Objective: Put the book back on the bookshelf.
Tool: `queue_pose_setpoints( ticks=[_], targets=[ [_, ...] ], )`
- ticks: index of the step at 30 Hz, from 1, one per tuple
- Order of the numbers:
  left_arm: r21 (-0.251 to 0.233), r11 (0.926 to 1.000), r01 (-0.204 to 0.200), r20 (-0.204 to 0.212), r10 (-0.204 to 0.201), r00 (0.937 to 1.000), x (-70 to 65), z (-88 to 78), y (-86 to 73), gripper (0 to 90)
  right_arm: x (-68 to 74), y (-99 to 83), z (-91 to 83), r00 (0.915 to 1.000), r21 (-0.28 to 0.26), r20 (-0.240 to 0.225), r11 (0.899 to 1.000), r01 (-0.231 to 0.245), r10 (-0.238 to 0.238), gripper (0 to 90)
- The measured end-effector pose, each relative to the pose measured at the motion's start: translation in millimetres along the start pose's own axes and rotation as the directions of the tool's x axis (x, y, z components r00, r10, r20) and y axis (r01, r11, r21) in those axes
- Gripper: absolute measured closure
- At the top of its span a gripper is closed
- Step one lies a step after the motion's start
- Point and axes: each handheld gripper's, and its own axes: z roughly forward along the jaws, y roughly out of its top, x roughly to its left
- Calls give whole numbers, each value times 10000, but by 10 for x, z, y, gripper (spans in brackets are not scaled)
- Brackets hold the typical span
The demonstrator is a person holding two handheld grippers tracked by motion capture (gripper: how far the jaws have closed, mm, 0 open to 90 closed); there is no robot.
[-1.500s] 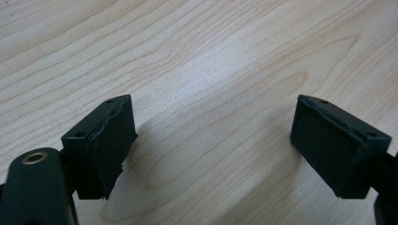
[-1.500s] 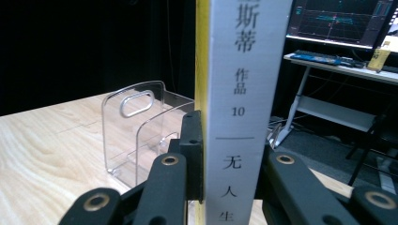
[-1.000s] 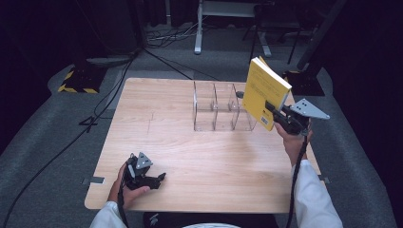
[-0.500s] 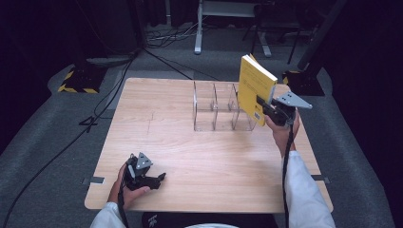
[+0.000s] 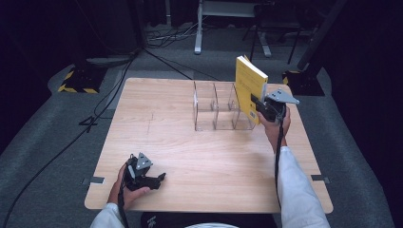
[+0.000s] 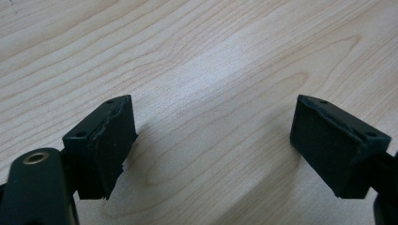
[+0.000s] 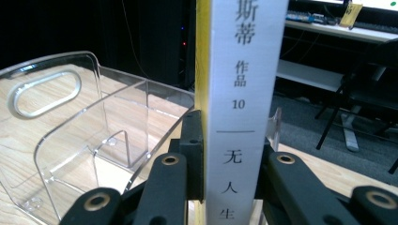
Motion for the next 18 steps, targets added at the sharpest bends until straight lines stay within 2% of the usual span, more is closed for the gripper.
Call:
queue_pose_setpoints(
  ticks=[10, 15, 18],
  targets=[
    [-8, 10000, 97, -21, -97, 10000, -10, -2, -6, 153, 47, -153, 116, 9996, 61, 280, 10000, -21, 19, 766],
    [11, 10000, 57, -31, -57, 10000, -10, -9, -10, 153, 48, -238, 160, 9989, 145, 396, 9996, -243, 237, 765],
    [17, 10000, 39, -35, -39, 10000, -9, -10, -11, 153, 64, -285, 168, 9992, 100, 350, 9998, -173, 169, 765]
  ],
)
